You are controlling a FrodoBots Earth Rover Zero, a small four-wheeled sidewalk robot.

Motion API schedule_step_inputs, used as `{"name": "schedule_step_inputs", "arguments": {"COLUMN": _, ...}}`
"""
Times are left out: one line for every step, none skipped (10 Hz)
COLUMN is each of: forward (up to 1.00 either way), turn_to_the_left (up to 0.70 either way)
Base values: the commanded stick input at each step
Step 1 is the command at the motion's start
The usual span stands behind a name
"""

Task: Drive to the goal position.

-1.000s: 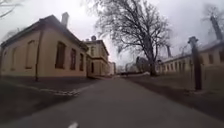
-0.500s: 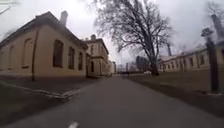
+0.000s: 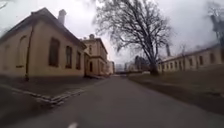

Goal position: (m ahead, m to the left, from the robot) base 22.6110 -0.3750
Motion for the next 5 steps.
{"name": "schedule_step_inputs", "arguments": {"forward": 1.0, "turn_to_the_left": 0.0}}
{"name": "schedule_step_inputs", "arguments": {"forward": 1.0, "turn_to_the_left": 0.0}}
{"name": "schedule_step_inputs", "arguments": {"forward": 1.0, "turn_to_the_left": 0.0}}
{"name": "schedule_step_inputs", "arguments": {"forward": 1.0, "turn_to_the_left": 0.0}}
{"name": "schedule_step_inputs", "arguments": {"forward": 1.0, "turn_to_the_left": 0.0}}
